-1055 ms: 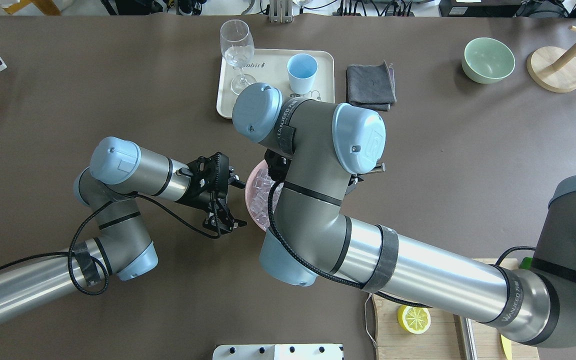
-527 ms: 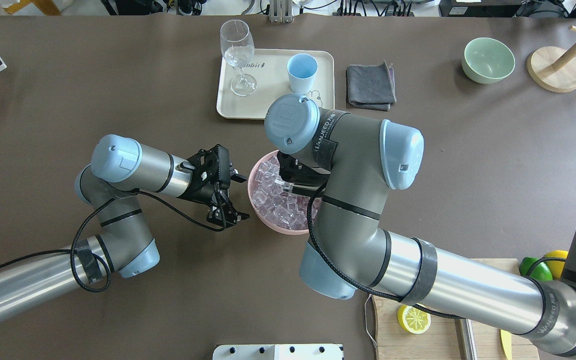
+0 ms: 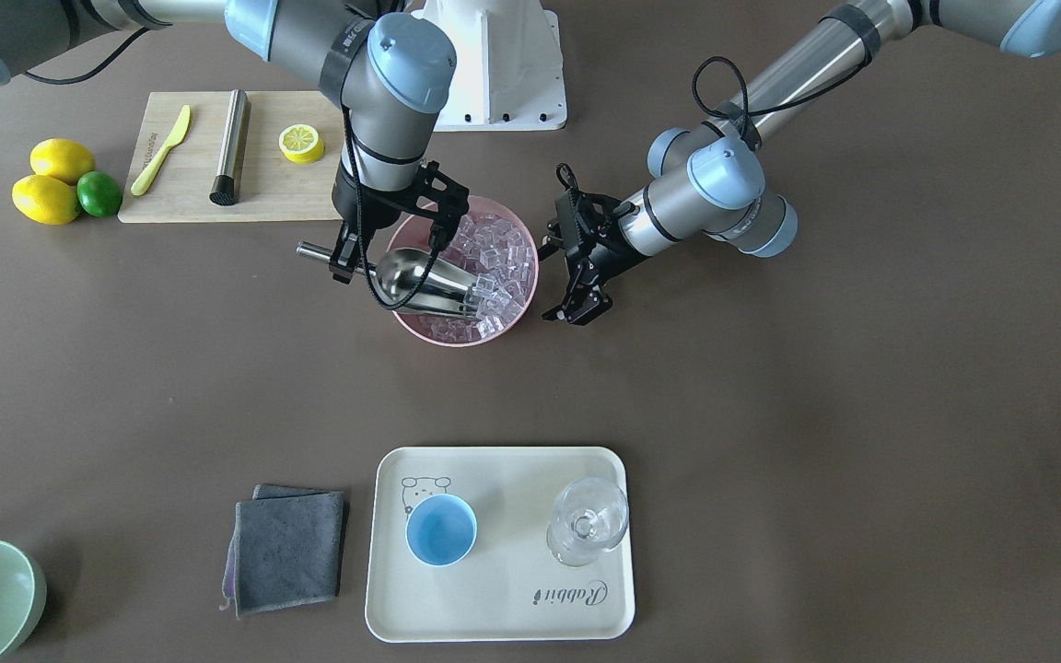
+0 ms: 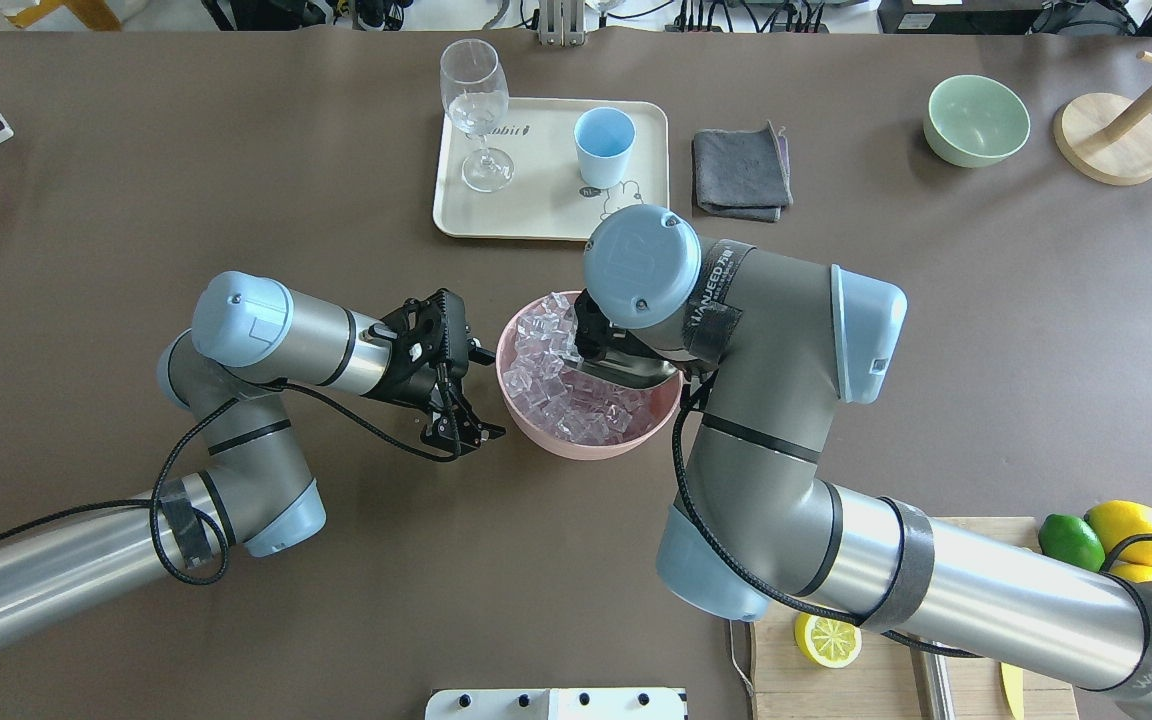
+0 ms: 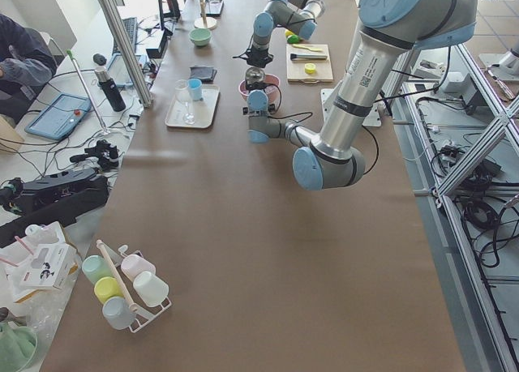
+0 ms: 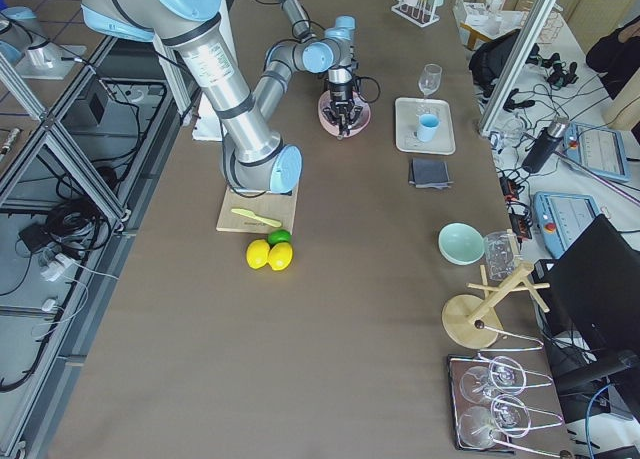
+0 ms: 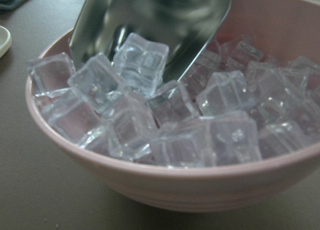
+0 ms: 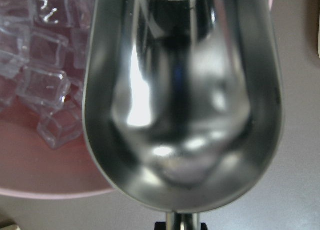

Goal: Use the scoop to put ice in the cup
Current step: 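Push the scoop through the ice with the right gripper while the left steadies the bowl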

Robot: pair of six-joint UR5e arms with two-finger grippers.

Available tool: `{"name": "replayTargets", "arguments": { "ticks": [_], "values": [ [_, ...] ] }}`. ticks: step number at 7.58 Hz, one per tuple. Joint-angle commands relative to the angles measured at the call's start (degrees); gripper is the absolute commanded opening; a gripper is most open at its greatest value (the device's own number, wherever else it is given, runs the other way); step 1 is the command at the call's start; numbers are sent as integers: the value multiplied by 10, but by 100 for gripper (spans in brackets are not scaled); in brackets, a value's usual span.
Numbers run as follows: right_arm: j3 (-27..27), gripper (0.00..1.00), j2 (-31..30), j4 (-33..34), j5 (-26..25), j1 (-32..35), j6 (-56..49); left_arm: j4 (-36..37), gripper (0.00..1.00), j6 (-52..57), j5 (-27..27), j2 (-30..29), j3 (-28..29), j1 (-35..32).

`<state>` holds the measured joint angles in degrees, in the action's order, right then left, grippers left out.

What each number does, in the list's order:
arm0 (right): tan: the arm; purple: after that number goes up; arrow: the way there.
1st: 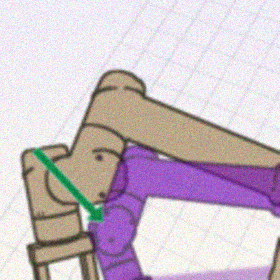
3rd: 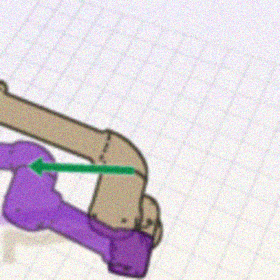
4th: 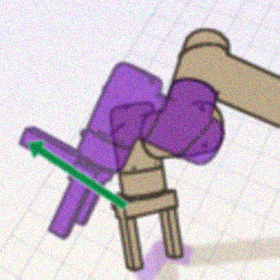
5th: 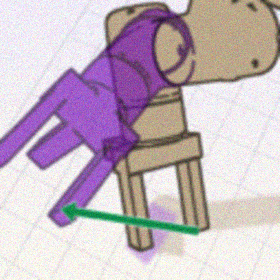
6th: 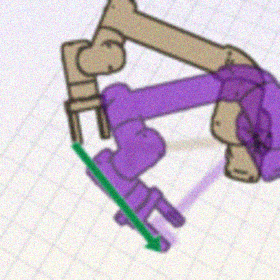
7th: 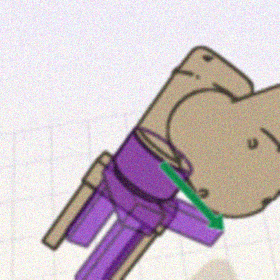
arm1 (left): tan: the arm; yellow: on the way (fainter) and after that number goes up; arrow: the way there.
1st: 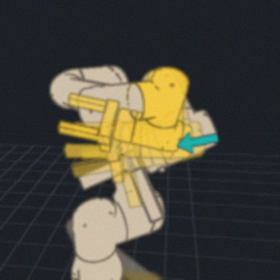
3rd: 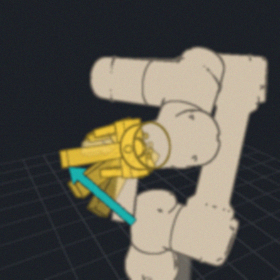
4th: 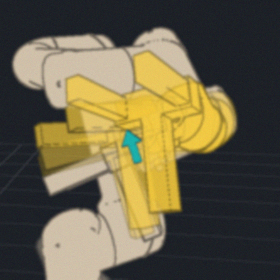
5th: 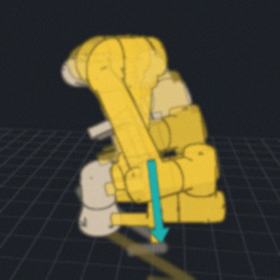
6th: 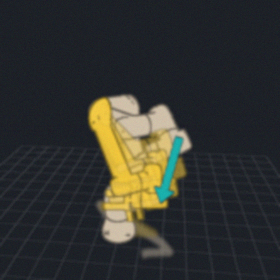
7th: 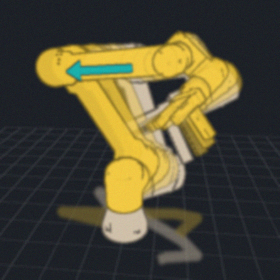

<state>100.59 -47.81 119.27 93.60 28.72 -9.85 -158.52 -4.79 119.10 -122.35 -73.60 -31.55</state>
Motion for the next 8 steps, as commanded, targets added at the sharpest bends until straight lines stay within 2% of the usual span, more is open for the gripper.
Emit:
{"name": "replayTargets", "arguments": {
  "ticks": [1, 4, 7, 8],
  "values": [
    [1, 0, -10, -50, -2, -23, 42, 0, 98, -20, -1, -3, 2, 1],
    [21, 0, -24, -75, -3, -24, 50, 0, 98, -66, 0, -7, 4, 5],
    [50, 0, -53, -126, -5, -24, 53, -3, 98, -64, 0, -7, 4, 15],
    [58, 0, -60, -137, -5, -25, 83, -3, 98, -64, 1, -7, 3, 15]
  ]
}}
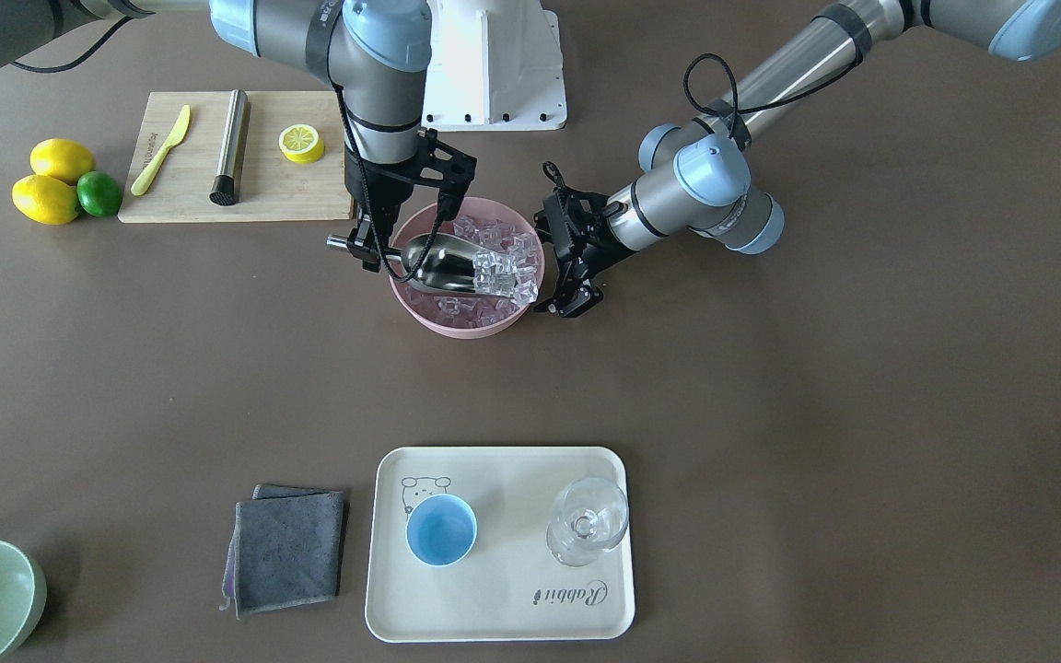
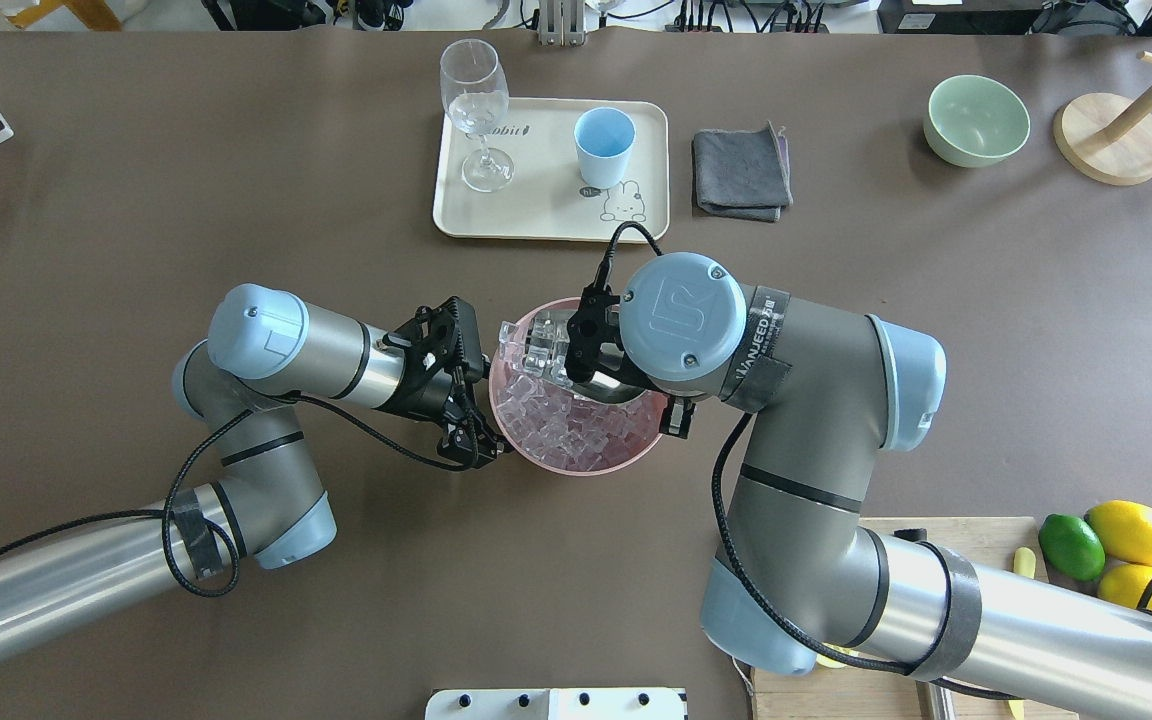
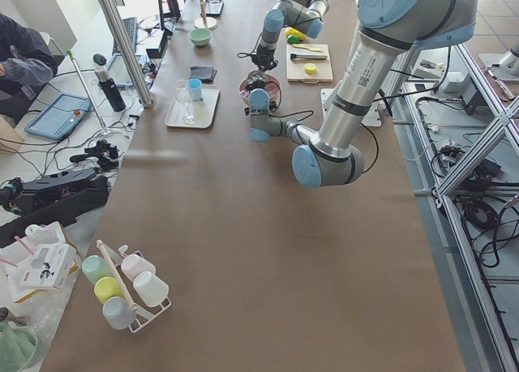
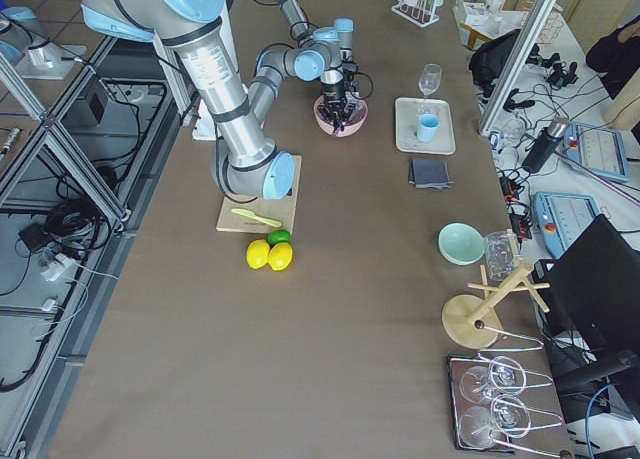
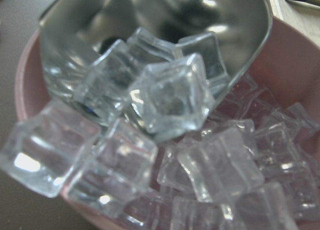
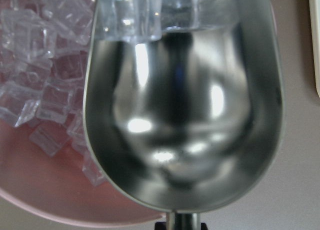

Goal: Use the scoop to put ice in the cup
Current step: 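Push the scoop through the ice with the right gripper while the left steadies the bowl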

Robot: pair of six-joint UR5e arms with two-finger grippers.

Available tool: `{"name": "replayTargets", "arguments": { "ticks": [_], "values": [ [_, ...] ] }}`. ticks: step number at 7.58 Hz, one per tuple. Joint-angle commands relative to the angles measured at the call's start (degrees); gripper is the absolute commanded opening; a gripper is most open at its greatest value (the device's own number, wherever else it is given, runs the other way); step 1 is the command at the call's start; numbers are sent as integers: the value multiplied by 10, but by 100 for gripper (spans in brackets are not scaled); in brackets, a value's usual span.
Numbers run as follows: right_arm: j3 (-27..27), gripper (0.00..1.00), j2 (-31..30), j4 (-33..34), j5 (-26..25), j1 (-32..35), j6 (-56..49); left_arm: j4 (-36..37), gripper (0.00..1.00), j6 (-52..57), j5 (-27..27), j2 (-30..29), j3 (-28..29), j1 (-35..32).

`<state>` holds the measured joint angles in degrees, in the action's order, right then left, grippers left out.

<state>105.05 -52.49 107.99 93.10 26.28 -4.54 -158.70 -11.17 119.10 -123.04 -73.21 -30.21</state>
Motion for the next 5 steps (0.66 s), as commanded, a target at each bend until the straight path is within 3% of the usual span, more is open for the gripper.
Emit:
{"name": "replayTargets", "arguments": {
  "ticks": [1, 5],
  "values": [
    [29, 0, -25, -28, 0, -1, 38, -2, 98, 0, 1, 0, -1, 1],
    [112, 0, -98, -88, 5, 0, 49, -1, 98, 2, -1, 0, -1, 6]
  ]
}}
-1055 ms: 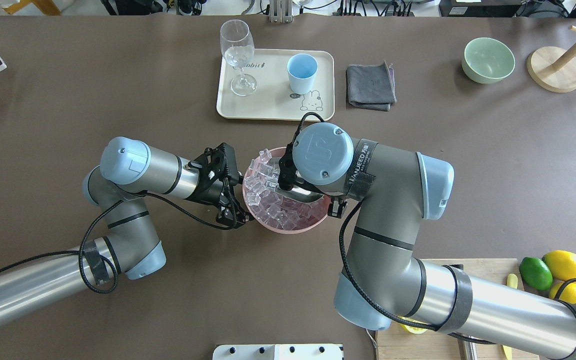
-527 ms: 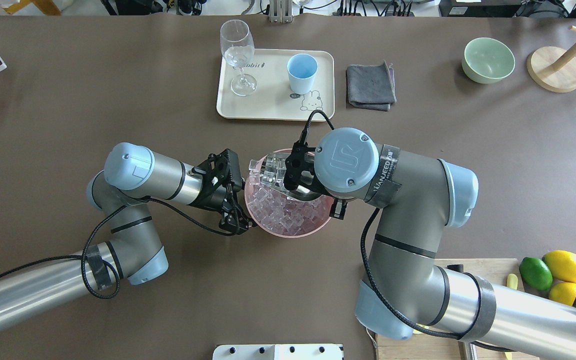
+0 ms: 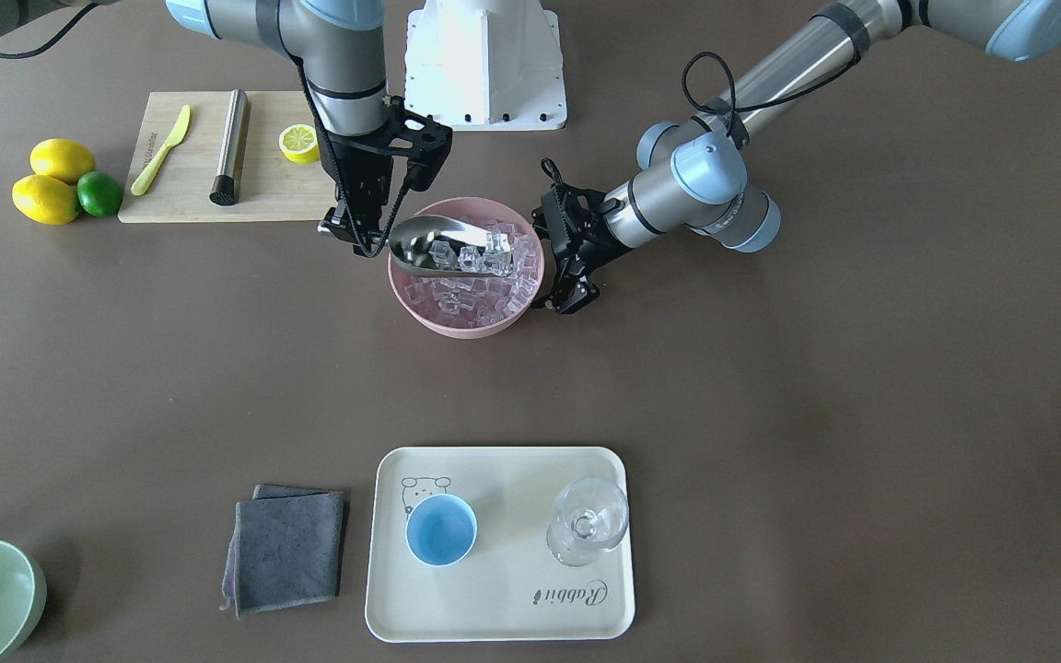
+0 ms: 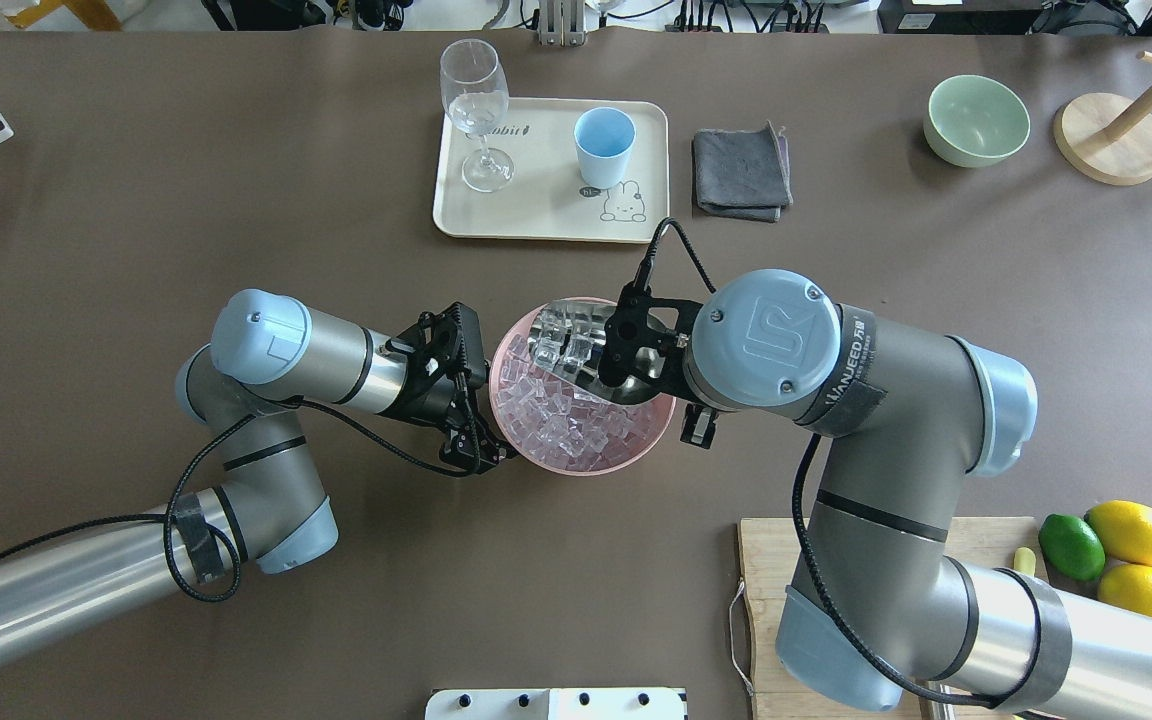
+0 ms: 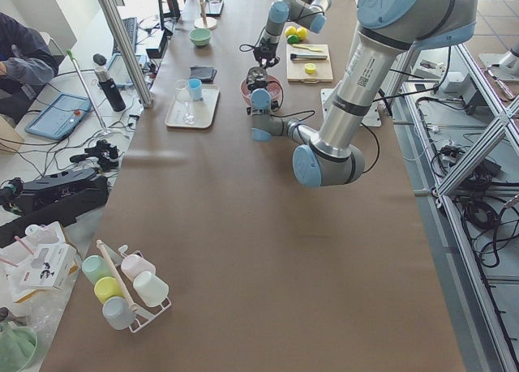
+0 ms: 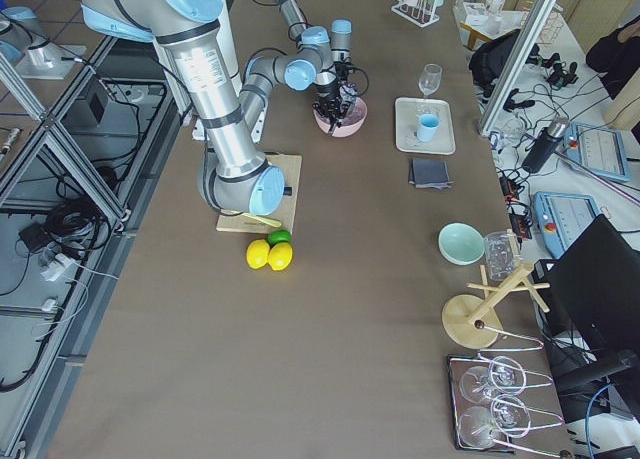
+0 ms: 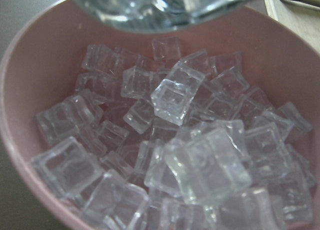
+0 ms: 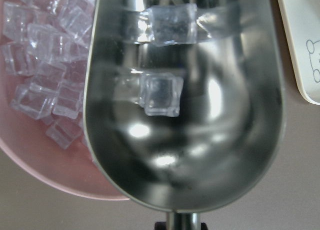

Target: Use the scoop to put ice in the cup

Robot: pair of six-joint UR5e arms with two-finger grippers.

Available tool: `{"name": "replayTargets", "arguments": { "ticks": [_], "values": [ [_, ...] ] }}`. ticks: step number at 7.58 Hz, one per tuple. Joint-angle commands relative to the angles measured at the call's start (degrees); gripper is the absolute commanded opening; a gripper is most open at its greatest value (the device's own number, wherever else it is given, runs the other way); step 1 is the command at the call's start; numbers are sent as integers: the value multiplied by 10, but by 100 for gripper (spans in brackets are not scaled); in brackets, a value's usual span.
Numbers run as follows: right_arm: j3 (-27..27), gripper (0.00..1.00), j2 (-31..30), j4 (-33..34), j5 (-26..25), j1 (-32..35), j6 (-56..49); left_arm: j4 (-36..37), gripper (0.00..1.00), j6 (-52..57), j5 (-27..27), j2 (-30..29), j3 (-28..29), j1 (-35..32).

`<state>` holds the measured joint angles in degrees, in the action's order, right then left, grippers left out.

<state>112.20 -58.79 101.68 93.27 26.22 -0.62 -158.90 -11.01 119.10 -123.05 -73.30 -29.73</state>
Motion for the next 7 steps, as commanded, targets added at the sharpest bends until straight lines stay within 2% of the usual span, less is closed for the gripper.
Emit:
{"name": "replayTargets", "arguments": {
  "ticks": [1, 2, 3, 4, 5, 6, 7],
  "values": [
    [65, 0, -60, -38, 15, 7, 31, 1, 98, 0, -1, 1, 0, 1],
    [75, 0, -82, -46, 41, 44, 28, 1, 98, 0, 0, 2, 0, 1],
    [73, 0, -97, -73, 89, 86, 26, 1, 98, -1, 4, 4, -1, -2],
    [69, 0, -103, -87, 109, 112, 26, 1, 98, -2, 8, 6, -5, -9],
    [56, 0, -103, -88, 112, 126, 27, 3, 98, 0, 41, 9, -6, -29],
    [40, 0, -101, -88, 138, 147, 26, 5, 98, 0, 70, 18, -6, -48],
    [10, 0, -96, -88, 192, 173, 25, 5, 98, 1, 77, 28, -8, -52]
  ]
}}
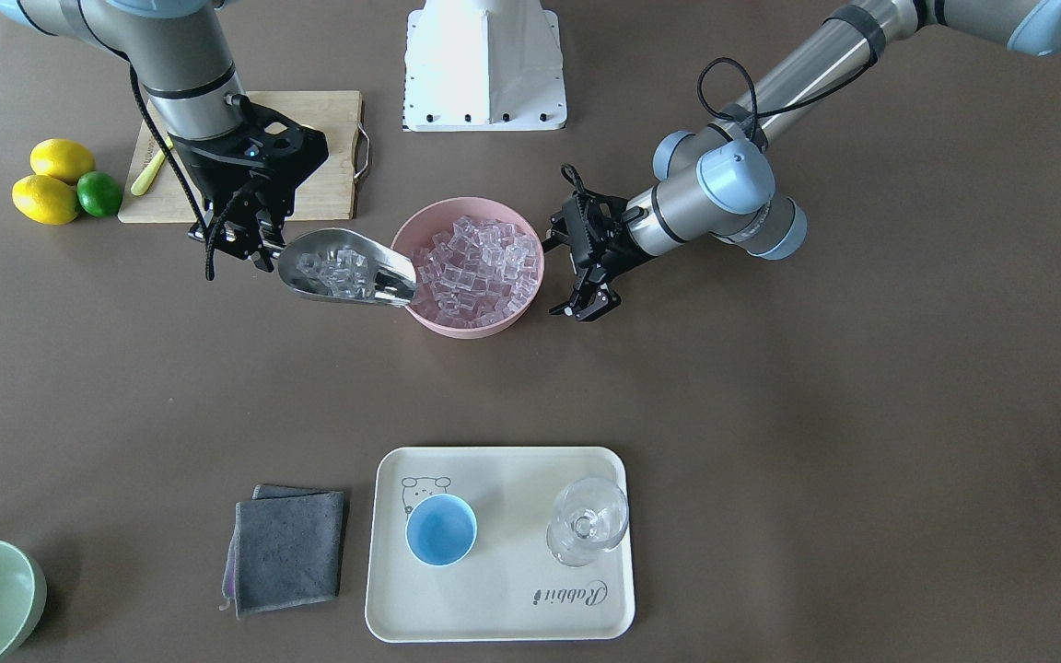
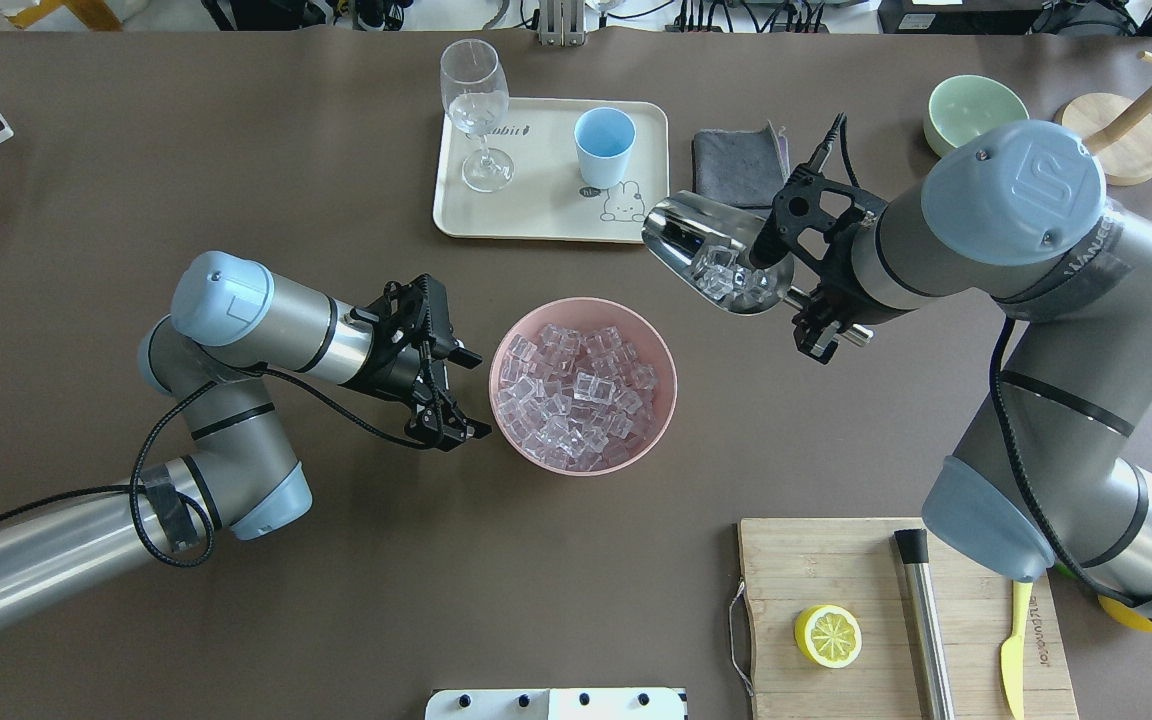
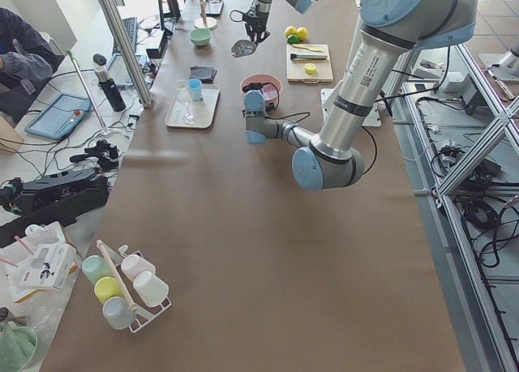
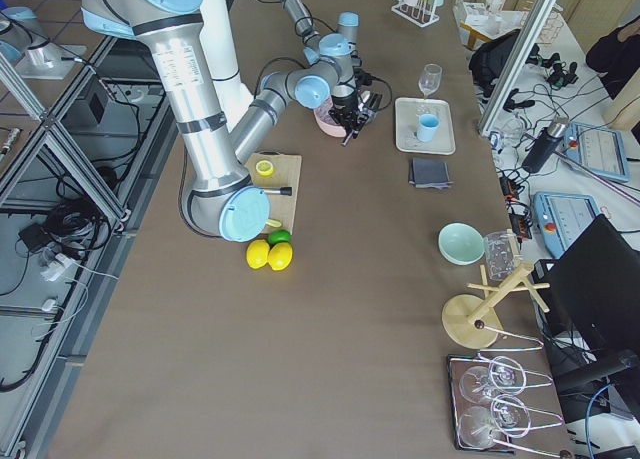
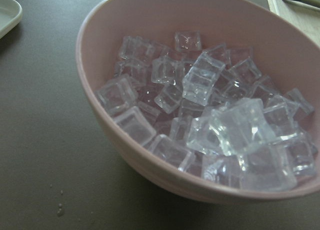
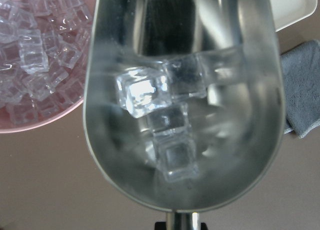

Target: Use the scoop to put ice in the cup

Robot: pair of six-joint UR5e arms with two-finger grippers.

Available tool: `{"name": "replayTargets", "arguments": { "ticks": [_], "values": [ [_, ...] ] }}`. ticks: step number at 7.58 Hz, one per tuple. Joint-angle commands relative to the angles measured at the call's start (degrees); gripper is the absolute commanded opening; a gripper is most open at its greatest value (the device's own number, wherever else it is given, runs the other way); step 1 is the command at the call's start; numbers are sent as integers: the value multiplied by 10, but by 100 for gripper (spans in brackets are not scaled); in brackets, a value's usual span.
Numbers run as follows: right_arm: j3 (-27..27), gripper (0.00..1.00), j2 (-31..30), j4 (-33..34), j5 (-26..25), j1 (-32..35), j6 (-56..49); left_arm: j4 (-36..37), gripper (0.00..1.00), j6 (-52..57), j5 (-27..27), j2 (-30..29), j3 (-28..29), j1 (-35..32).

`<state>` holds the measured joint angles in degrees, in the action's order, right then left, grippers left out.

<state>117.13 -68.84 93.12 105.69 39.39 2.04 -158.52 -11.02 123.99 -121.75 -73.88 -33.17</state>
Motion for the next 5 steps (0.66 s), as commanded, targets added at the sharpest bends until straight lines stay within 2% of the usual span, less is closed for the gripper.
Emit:
{"name": "replayTargets", "arguments": {
  "ticks": [1, 3, 5],
  "values": [
    [-83, 0, 31, 9, 115, 74, -3, 14, 98, 1, 29, 25, -13, -28],
    [-172, 0, 104, 108, 179, 113, -4, 99, 98, 1, 42, 33, -58, -62],
    [-238, 0, 177, 200, 192, 119, -5, 227, 98, 2, 41, 49, -125, -87]
  ]
}}
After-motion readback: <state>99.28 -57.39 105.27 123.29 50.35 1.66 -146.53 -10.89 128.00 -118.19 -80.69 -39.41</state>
